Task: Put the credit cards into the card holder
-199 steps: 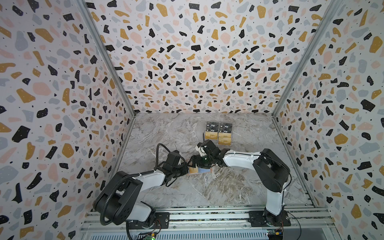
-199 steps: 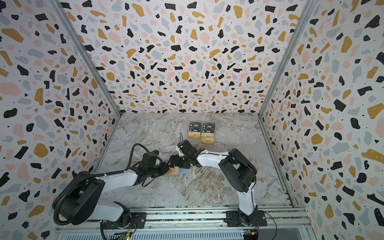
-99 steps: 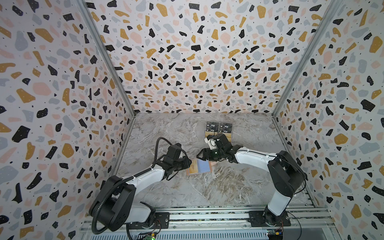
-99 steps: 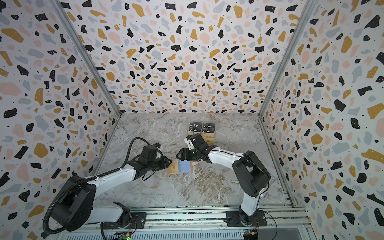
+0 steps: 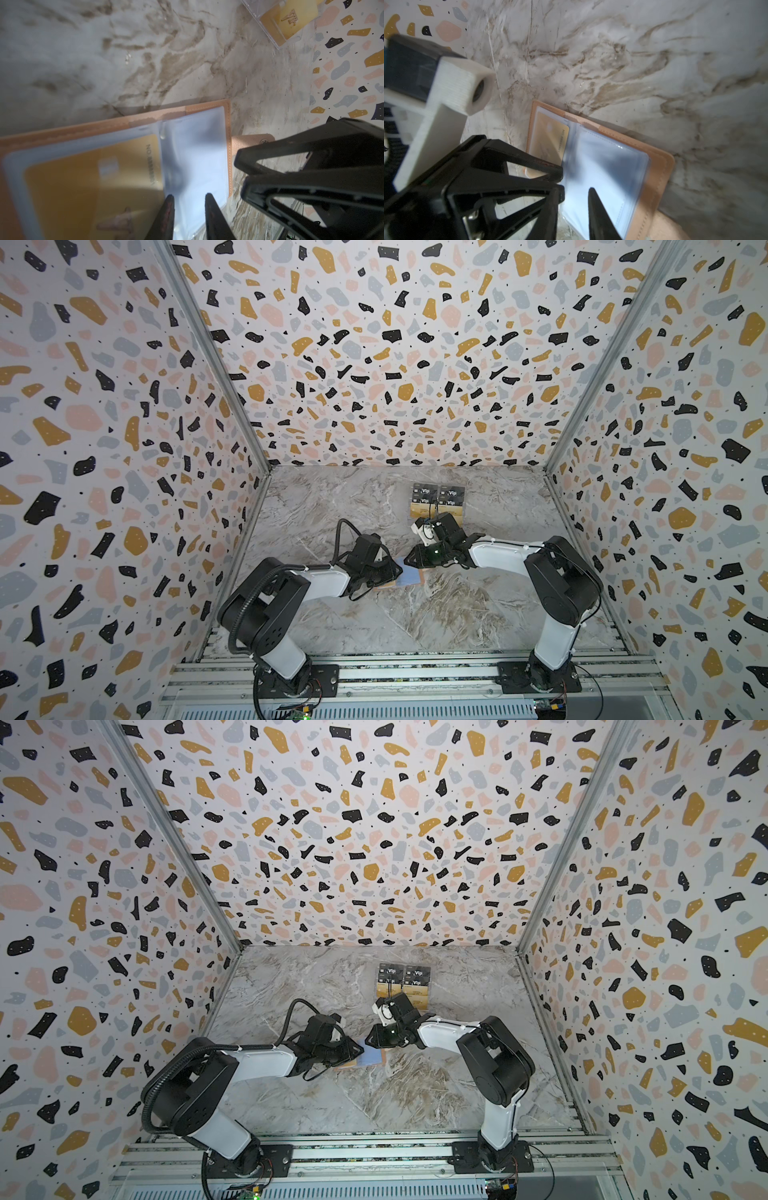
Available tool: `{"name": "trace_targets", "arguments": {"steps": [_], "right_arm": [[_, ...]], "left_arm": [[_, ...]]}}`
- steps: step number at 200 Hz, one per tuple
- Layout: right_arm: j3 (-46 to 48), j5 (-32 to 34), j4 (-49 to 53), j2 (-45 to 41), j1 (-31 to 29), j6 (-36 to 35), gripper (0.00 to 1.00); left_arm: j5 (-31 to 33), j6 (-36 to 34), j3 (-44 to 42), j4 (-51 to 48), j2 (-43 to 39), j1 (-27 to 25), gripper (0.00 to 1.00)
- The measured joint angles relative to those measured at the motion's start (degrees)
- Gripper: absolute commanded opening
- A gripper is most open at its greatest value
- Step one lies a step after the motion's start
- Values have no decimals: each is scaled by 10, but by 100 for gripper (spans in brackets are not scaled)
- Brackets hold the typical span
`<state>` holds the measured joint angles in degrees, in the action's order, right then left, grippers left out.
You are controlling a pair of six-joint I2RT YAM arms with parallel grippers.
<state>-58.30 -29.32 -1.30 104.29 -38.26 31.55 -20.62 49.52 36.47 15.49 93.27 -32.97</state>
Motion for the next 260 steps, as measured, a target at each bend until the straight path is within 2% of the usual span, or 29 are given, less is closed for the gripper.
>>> {"name": "trace_targets", "arguments": {"steps": [147, 204, 260], "right_arm": [[49, 12, -31, 6, 3, -8, 20], [60, 12, -35, -1, 6, -5, 20], [61, 10, -37, -1, 7, -1, 19]], "left_arm": [[-14, 20, 26, 46, 47, 3, 33], [-29, 29, 22, 84, 64, 4, 29], [-38, 12, 21, 71, 58, 4, 25]]}}
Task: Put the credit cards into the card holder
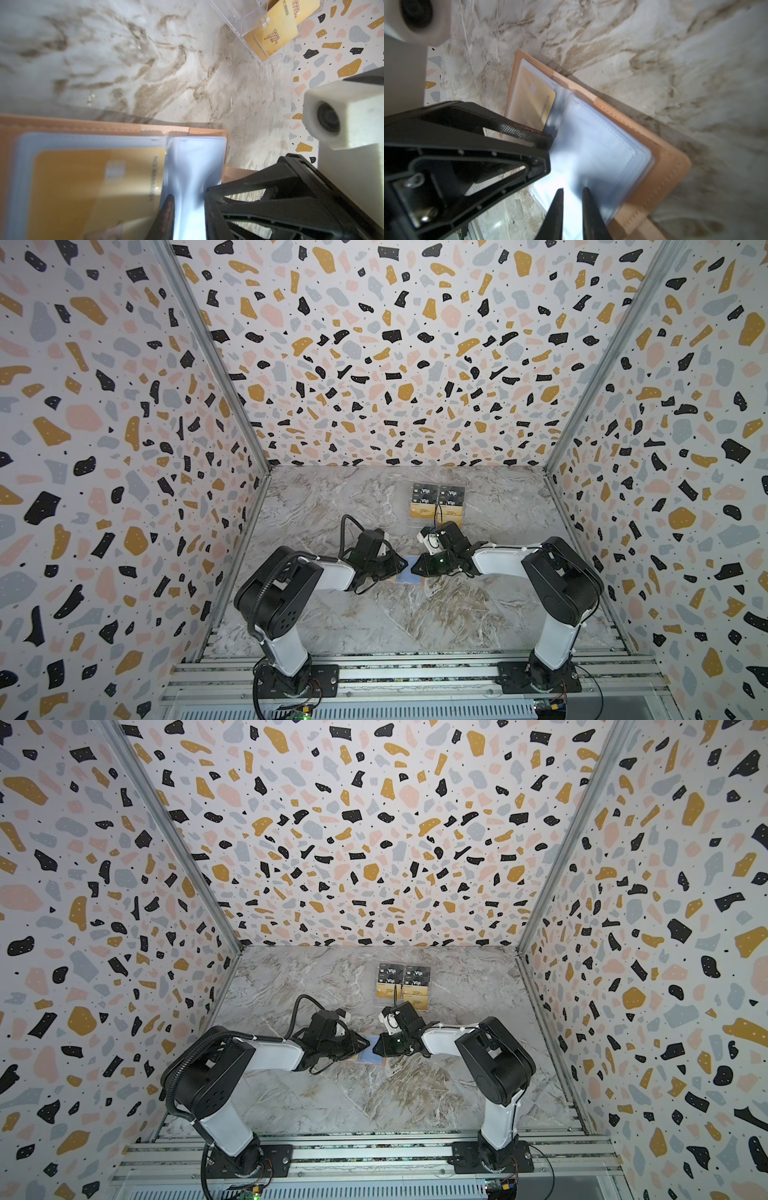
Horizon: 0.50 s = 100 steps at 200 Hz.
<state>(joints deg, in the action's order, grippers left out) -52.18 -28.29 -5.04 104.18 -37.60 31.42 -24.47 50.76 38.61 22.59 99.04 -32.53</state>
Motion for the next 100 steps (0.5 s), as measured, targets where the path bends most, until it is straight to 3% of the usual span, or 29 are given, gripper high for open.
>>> {"name": "trace_targets", "arguments": {"steps": [77, 100], "right_arm": [[4, -4, -10, 0, 0, 5, 19], [4, -4, -10, 0, 0, 5, 19]], "left_arm": [[-19, -39, 13, -28, 1, 0, 24], [-22, -47, 26, -34, 12, -2, 17]]}}
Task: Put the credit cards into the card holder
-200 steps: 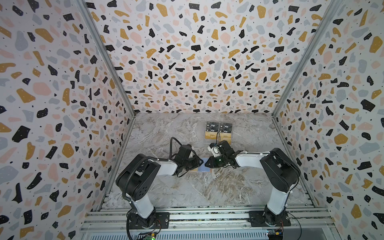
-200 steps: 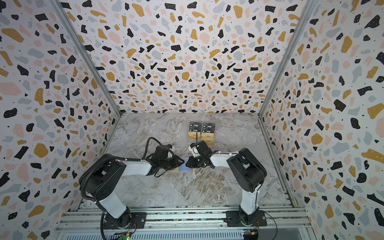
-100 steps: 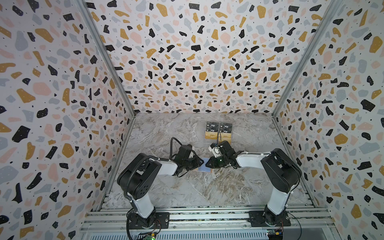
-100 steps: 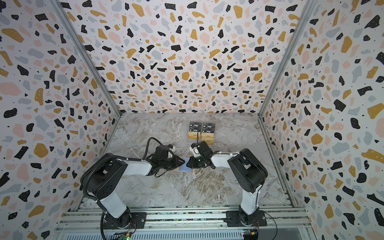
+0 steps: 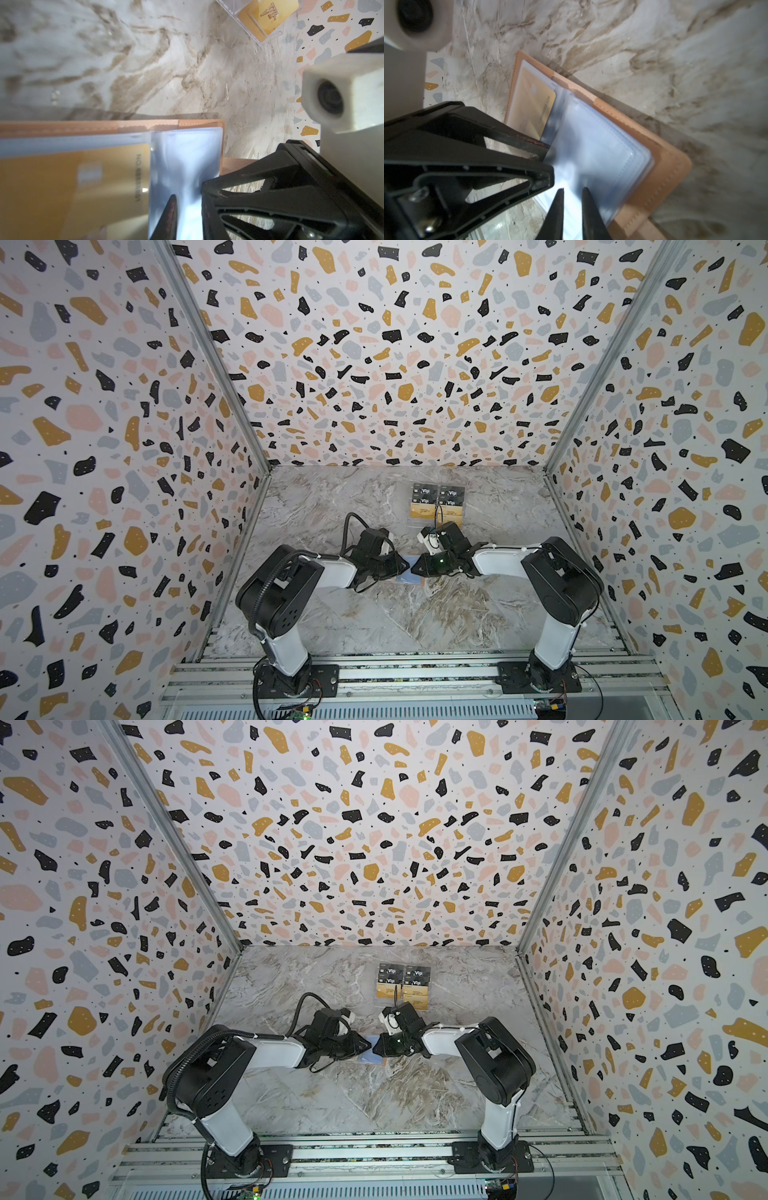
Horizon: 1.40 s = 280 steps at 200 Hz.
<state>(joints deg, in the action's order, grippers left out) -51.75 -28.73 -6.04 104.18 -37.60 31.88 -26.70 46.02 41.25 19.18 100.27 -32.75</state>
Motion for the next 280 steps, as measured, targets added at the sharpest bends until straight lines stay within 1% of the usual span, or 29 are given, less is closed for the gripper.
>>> {"name": "trace_targets", "arguments": {"steps": [41, 58, 103, 155, 191, 228, 280], "right_arm": [[0, 0, 0, 0, 0, 0, 19], [0, 0, 0, -1, 1, 0, 19], [1, 10, 16, -18, 7, 4, 22], [19, 15, 16, -79, 33, 17, 24], [34, 14, 12, -80, 38, 26, 24], [41, 8, 10, -68, 36, 30, 21], [40, 6, 10, -54, 31, 30, 18]], "left_arm": [[-5, -5, 4, -2, 14, -1, 7], [-6, -8, 4, -7, 14, -1, 0], [-4, -7, 7, -12, 11, -1, 0], [-5, 14, -13, 15, -8, -1, 0], [-6, 29, -40, 45, -14, 0, 0], [-16, 37, -61, 80, -21, 0, 0], [-31, 42, -67, 110, -26, 0, 0]]}}
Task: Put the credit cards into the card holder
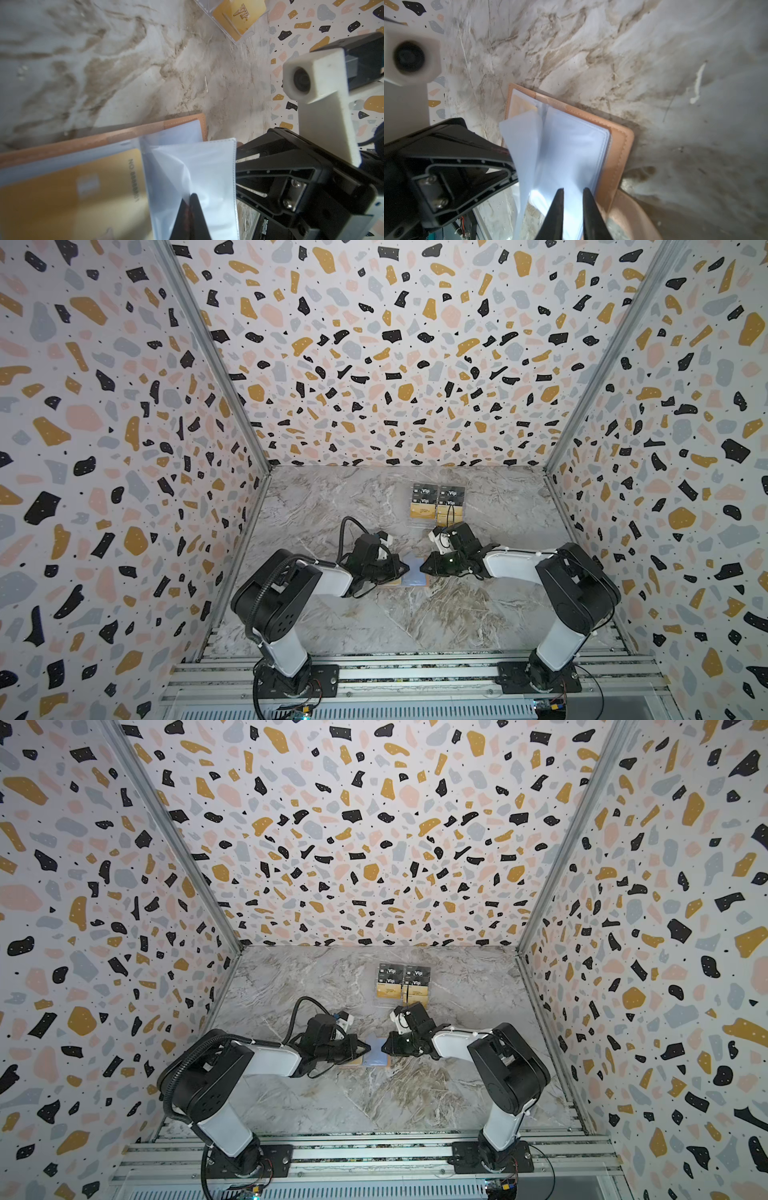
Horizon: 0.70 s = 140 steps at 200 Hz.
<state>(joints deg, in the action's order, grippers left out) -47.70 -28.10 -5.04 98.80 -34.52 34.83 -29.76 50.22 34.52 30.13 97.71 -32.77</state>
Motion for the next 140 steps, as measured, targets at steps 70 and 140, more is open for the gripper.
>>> {"name": "trace_targets", "arguments": {"steps": [70, 140], "right_arm": [[-25, 0, 5, 12, -25, -4, 17], [-32, -12, 3, 26, -31, -4, 17]], "left_arm": [[-13, 0, -4, 9, 0, 0, 5], [-1, -11, -3, -31, -20, 0, 41]]}}
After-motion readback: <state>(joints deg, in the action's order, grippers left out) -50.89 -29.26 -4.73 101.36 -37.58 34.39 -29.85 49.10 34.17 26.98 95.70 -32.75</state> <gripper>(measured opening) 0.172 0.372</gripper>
